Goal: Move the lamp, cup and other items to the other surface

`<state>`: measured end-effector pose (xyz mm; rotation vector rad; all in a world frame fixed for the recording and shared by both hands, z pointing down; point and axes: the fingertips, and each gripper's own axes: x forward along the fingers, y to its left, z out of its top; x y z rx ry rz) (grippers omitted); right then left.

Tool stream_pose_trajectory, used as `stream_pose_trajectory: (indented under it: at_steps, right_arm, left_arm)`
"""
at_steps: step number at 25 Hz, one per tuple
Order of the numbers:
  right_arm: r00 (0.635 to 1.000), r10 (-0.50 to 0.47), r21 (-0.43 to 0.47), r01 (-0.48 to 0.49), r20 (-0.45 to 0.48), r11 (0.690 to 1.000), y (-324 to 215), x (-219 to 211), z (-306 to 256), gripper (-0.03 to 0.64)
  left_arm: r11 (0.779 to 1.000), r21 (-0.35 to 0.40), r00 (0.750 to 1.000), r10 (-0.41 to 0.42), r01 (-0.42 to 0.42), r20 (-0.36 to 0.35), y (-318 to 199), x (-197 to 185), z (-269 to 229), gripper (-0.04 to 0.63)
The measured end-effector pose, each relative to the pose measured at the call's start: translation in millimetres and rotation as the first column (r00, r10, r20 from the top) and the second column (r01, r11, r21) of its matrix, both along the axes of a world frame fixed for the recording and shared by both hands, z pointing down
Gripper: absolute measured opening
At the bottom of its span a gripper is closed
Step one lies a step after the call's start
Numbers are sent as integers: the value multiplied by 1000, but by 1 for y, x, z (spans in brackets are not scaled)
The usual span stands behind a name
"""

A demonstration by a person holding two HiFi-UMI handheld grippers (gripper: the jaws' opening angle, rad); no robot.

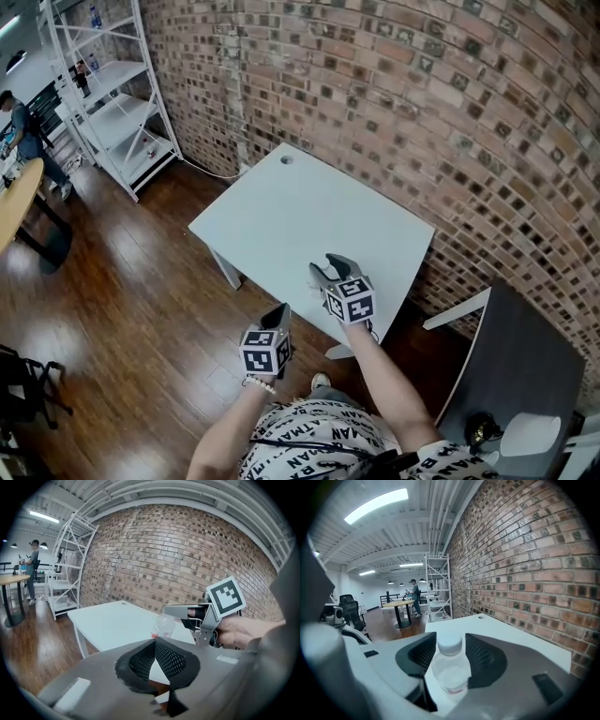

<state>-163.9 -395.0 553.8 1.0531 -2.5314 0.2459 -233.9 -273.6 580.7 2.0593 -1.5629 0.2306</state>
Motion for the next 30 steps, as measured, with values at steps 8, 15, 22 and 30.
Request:
stream_pose_trajectory:
  at_steps: [8, 15, 22, 30]
  right_arm:
    - [991, 94, 28, -97, 90, 995, 16, 28, -34, 273]
    - [953, 276, -50, -271, 129, 961, 62, 84, -24, 273]
    - [883, 451, -110, -439, 130, 892, 124, 134, -5, 273]
    - [798, 590, -124, -577, 126, 807, 209, 172, 5, 272]
  left_arm:
    - [999, 8, 999, 36, -36, -5, 0, 2, -5, 0]
    - [993, 46, 994, 110, -110, -18, 2, 11, -19, 2]
    - [967, 57, 968, 248, -246, -25, 18, 41, -30, 2]
    - [898, 59, 898, 438, -435, -43, 71, 88, -26, 3]
